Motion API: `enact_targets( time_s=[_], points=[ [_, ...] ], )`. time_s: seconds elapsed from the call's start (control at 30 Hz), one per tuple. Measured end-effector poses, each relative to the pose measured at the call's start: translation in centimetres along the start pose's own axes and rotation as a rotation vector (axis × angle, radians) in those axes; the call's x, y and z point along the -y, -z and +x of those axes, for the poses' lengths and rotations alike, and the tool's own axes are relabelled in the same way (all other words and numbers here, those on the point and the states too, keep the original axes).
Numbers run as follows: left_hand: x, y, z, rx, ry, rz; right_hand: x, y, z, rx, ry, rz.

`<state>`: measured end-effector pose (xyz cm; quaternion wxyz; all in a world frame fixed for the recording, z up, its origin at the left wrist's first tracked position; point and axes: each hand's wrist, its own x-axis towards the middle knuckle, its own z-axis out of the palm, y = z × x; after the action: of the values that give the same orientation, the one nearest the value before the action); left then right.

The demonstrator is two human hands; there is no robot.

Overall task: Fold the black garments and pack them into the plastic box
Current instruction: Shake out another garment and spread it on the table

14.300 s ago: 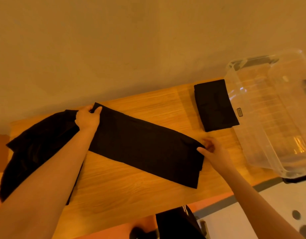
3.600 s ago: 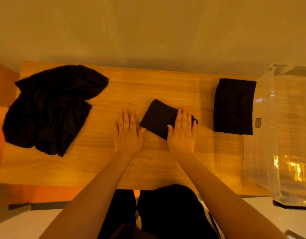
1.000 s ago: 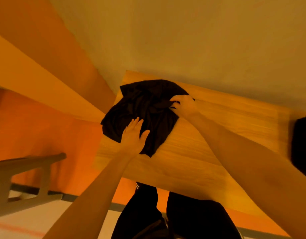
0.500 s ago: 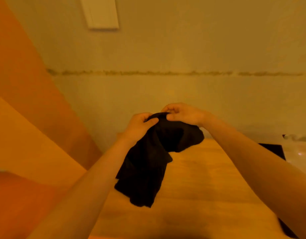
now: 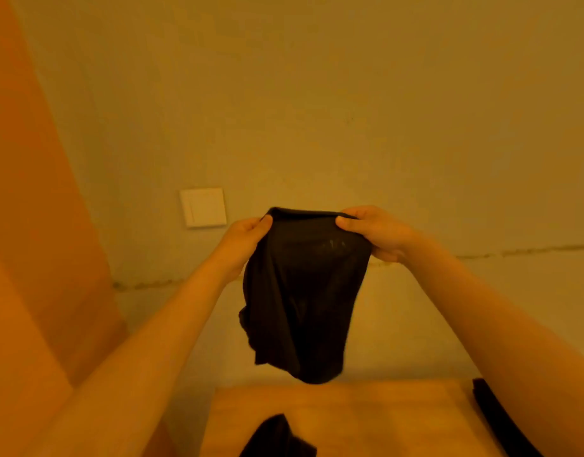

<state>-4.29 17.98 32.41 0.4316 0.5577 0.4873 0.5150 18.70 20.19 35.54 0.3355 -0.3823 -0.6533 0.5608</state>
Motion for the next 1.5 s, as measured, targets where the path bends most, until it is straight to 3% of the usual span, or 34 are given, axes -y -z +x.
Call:
enact_targets(
  time_s=[0.1, 0.23, 0.4, 0.57, 0.67, 0.8, 0.93, 1.0, 1.07, 1.1, 1.17, 1.3, 1.43, 1.5],
  points=[
    [-1.5, -0.6, 0.5, -0.080, -0.004, 0.113, 3.2, -0.6, -0.3, -0.025, -0.007, 0.101],
    [-5.1, -3.3, 0.5, -0.340, -0.234, 0.099, 6.5, -1.8, 0.9, -0.239, -0.072, 0.269],
    [-7.3, -7.6, -1.4, -0.209, -0.177, 0.171, 9.2, -3.1, 2.5, -0.415, -0.066, 0.317],
    [-6.0, -7.3, -0.2, -0.229, -0.108, 0.147, 10.7, -1.7, 2.7, -0.442, -0.083, 0.350],
    [-6.7, -6.2, 0.2, -0.183, -0.160, 0.081, 11.1, 0.0, 2.2, -0.497, -0.081, 0.200],
    [-9.1, -4.9, 1.5, -0.089, -0.271, 0.198, 11.1, 2.6, 1.9, -0.668, -0.035, -0.124],
    [-12.1, -4.7, 3.1, -0.013, -0.268, 0.183, 10.4, 4.1, 1.6, -0.805, 0.236, -0.502],
    [-13.6, -4.8, 3.6, 0.012, -0.276, 0.206, 10.3, 3.1, 1.0, -0.588, 0.401, -0.502],
    [-14.7, -5.0, 4.1, 0.049, -0.317, 0.282, 9.8, 1.9, 1.3, -0.206, 0.393, -0.373],
    [-15.1, -4.9, 4.2, 0.066, -0.344, 0.348, 9.3, 1.4, 1.5, -0.094, 0.356, -0.368],
    [-15.6, -4.2, 4.5, 0.086, -0.389, 0.459, 8.5, 1.4, 1.9, -0.120, 0.325, -0.424],
    [-16.4, -1.0, 4.5, 0.153, -0.382, 0.515, 8.4, 2.5, 2.4, -0.216, 0.370, -0.209],
    [-16.9, 2.2, 3.7, 0.298, -0.192, 0.737, 9.4, 2.6, 3.1, -0.300, 0.437, -0.185],
    [-16.6, 4.3, 3.5, 0.298, -0.087, 0.746, 9.6, 3.4, 3.4, -0.406, 0.486, -0.167]
  ],
)
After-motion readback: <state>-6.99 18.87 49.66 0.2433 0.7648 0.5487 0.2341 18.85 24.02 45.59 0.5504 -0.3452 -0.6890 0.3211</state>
